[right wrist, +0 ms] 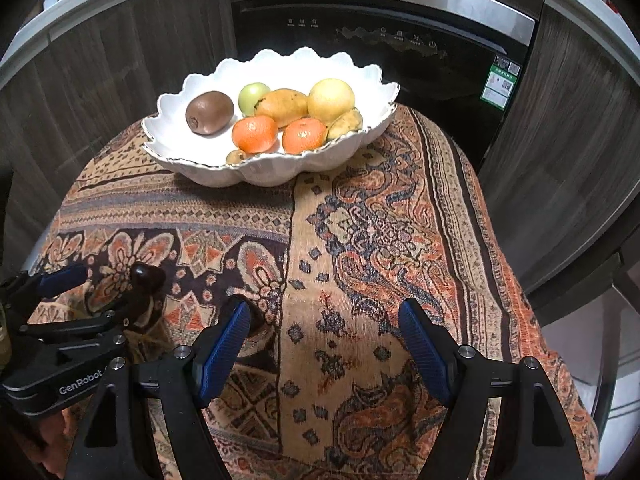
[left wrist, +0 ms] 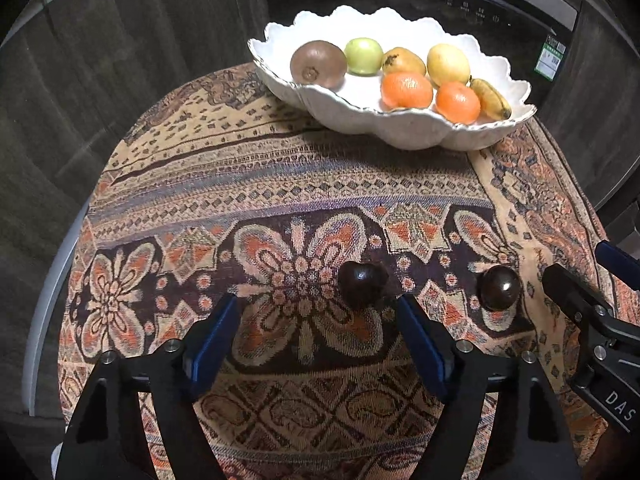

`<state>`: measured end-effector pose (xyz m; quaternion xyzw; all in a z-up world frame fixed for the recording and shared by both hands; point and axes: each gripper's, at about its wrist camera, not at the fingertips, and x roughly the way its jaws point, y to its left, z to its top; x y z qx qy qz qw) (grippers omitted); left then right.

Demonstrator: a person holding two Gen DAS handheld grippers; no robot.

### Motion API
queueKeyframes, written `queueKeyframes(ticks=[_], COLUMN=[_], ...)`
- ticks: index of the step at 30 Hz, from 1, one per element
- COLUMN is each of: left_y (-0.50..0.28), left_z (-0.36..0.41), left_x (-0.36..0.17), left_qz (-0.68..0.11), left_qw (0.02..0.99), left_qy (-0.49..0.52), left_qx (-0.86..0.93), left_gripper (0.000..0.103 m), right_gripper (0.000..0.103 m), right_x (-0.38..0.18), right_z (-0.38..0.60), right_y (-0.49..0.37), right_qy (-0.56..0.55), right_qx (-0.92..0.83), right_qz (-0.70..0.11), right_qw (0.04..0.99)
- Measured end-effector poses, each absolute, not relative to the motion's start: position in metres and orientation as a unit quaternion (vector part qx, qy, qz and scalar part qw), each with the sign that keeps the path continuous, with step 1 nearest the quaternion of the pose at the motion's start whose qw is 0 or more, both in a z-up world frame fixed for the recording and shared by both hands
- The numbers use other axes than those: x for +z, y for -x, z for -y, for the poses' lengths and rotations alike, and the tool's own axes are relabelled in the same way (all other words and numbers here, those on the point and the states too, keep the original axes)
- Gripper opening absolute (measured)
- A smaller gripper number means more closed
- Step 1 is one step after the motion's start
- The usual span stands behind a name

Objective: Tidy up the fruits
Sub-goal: 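Withdraw both tools and move the left tool toward a dark plum, then grasp a dark plum with the left tool while the right tool grasps the other plum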

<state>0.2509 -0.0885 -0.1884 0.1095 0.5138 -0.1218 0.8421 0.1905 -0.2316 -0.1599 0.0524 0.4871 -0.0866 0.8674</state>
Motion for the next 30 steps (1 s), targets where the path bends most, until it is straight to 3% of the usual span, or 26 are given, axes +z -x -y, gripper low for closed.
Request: queueKeyframes(ticks=[11,14,18,30], left_y=[-0.268,-0.266,-0.264,-0.256], left_z=[0.099,0.101,0.102,0.083], left_x=[-0.2,-0.2,-0.198,-0.176], left_qz=[-0.517,-0.513,-0.511,-0.494], left_qw=[0.84,0.841,0.842,0.855], left_qy=[-0.095,-0.093,-0.09,-0.083], left_qx=[-0.133,-0.141,-0.146,-0.137], left_gripper=[0.062,0.052,0.028,0.027], right_gripper=[0.077,0.077,0.077,0.077], right_x=[-0.174,-0.176,-0.176,-0.163], right_z=[0.236,0.239,0.243,0.234], right_y=[-0.197,-0.198,-0.199,-0.196], right_qy=[-0.059,-0.063,-0.069,-0.057], right_qx=[-0.088,-0.09,-0.091,-0.086], right_qz=[-0.5,-0.501,-0.5,-0.491], right_qw=[0.86,0.859,0.858,0.865])
